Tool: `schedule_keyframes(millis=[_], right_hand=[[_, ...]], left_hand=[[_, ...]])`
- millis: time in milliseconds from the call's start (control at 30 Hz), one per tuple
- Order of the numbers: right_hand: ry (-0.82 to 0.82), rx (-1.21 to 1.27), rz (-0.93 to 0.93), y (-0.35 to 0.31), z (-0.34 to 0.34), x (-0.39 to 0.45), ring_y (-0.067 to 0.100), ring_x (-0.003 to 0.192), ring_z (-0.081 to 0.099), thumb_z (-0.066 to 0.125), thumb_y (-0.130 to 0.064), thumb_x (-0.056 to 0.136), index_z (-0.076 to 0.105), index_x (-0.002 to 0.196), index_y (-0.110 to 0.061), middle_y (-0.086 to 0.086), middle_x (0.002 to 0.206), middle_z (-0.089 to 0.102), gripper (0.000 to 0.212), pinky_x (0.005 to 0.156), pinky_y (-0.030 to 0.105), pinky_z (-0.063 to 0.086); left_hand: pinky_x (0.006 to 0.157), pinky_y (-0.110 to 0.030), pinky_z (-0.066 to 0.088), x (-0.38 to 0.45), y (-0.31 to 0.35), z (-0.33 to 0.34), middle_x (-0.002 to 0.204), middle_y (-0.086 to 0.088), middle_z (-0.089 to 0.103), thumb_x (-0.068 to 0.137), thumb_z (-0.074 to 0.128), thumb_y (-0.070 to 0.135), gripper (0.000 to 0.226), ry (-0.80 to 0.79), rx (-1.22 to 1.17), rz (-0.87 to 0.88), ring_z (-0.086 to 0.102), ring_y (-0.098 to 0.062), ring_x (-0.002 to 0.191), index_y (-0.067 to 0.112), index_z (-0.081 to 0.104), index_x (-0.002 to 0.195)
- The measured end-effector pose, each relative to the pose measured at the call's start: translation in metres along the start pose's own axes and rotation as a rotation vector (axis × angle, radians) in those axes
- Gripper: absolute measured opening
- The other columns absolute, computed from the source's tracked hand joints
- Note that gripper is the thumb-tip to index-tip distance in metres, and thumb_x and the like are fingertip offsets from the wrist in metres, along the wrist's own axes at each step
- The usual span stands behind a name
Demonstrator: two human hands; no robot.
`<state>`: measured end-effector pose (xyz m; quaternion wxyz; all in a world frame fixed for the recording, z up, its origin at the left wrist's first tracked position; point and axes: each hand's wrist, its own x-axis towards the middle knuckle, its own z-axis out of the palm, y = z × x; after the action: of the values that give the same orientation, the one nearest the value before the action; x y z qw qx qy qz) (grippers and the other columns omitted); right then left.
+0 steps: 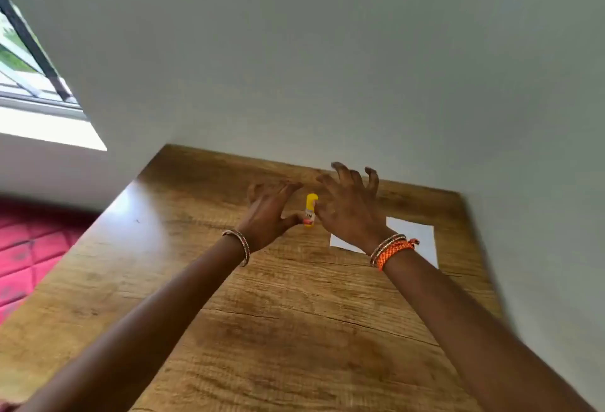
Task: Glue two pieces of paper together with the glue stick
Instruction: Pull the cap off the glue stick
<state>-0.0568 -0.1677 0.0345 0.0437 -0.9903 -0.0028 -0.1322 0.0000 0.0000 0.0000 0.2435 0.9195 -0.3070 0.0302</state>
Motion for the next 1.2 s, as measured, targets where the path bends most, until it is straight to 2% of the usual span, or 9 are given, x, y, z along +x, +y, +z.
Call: schedule_keyframes(millis=[100, 233, 333, 467, 567, 733, 833, 1000, 1200], right_hand=[[0.006, 0.065, -0.043, 0.002, 0.033, 0.014, 0.020, 0.107, 0.057, 0.044, -0.046, 0.088, 0.059, 0.108, -0.028, -0.005, 0.105, 0.062, 0.031, 0.104, 0.050, 0.019], [0.141, 0.336, -0.023, 0.008, 0.066, 0.021, 0.011, 0.075, 0.056, 0.047, -0.047, 0.091, 0.056, 0.086, -0.025, -0.013, 0.068, 0.054, 0.024, 0.085, 0.034, 0.022], [0.229, 0.461, 0.014, 0.010, 0.071, 0.032, 0.013, 0.072, 0.057, 0.053, -0.043, 0.089, 0.060, 0.085, -0.021, -0.011, 0.067, 0.056, 0.023, 0.089, 0.039, 0.035], [0.364, 0.652, 0.095, 0.009, 0.071, 0.042, 0.017, 0.072, 0.060, 0.056, -0.045, 0.086, 0.062, 0.083, -0.019, -0.009, 0.066, 0.059, 0.026, 0.085, 0.051, 0.047], [0.419, 0.746, 0.148, 0.002, 0.067, 0.034, 0.019, 0.076, 0.063, 0.057, -0.044, 0.086, 0.064, 0.085, -0.019, -0.003, 0.073, 0.065, 0.026, 0.084, 0.051, 0.049], [0.372, 0.912, 0.215, -0.015, 0.037, -0.008, 0.011, 0.065, 0.058, 0.055, -0.036, 0.090, 0.067, 0.090, -0.005, 0.002, 0.069, 0.065, 0.034, 0.077, 0.038, 0.050], [0.353, 1.017, 0.269, -0.026, 0.025, -0.042, 0.011, 0.060, 0.053, 0.057, -0.035, 0.090, 0.065, 0.079, -0.008, 0.000, 0.061, 0.060, 0.030, 0.070, 0.034, 0.045], [0.306, 1.083, 0.282, -0.042, 0.025, -0.097, 0.011, 0.055, 0.046, 0.056, -0.031, 0.091, 0.058, 0.075, -0.010, 0.001, 0.060, 0.053, 0.027, 0.055, 0.022, 0.037], [0.262, 0.968, 0.145, -0.033, 0.051, -0.124, 0.010, 0.062, 0.046, 0.052, -0.018, 0.093, 0.049, 0.077, -0.018, 0.001, 0.070, 0.055, 0.017, 0.061, 0.024, 0.038]], left_hand=[[0.102, -0.044, 0.021, 0.013, -0.019, 0.020, 0.125, 0.009, 0.061, 0.071, 0.052, 0.065, 0.068, 0.043, -0.019, 0.031, 0.053, -0.016, 0.119, 0.028, 0.049, 0.128], [0.097, -0.029, 0.028, 0.028, -0.028, 0.039, 0.103, 0.010, 0.071, 0.074, 0.062, 0.051, 0.041, 0.120, -0.207, 0.034, 0.061, -0.006, 0.102, 0.026, 0.066, 0.106], [0.093, -0.034, 0.040, 0.039, -0.026, 0.048, 0.093, 0.012, 0.070, 0.073, 0.067, 0.044, 0.028, 0.168, -0.384, 0.078, 0.062, -0.003, 0.091, 0.025, 0.068, 0.093], [0.075, -0.011, 0.042, 0.046, -0.022, 0.047, 0.092, 0.007, 0.069, 0.081, 0.067, 0.035, 0.023, 0.322, -0.423, 0.158, 0.062, 0.000, 0.075, 0.016, 0.067, 0.094], [0.087, -0.030, 0.044, 0.041, -0.021, 0.043, 0.094, 0.013, 0.069, 0.081, 0.063, 0.042, 0.025, 0.381, -0.350, 0.223, 0.064, -0.002, 0.087, 0.024, 0.067, 0.097], [0.071, -0.021, 0.050, 0.006, 0.000, 0.026, 0.091, 0.005, 0.070, 0.086, 0.063, 0.029, 0.018, 0.328, -0.451, 0.281, 0.064, -0.009, 0.080, 0.017, 0.068, 0.098], [0.058, -0.018, 0.045, -0.024, 0.016, 0.022, 0.087, 0.002, 0.070, 0.085, 0.063, 0.031, 0.021, 0.307, -0.498, 0.242, 0.061, -0.008, 0.065, 0.016, 0.069, 0.099], [0.045, -0.022, 0.043, -0.079, 0.026, 0.039, 0.069, -0.001, 0.057, 0.085, 0.064, 0.025, 0.011, 0.167, -0.877, 0.105, 0.047, -0.009, 0.054, 0.015, 0.068, 0.090], [0.039, -0.018, 0.034, -0.092, 0.023, 0.053, 0.075, 0.000, 0.062, 0.088, 0.061, 0.018, 0.010, -0.019, -0.880, 0.093, 0.037, -0.007, 0.051, 0.009, 0.064, 0.089]])
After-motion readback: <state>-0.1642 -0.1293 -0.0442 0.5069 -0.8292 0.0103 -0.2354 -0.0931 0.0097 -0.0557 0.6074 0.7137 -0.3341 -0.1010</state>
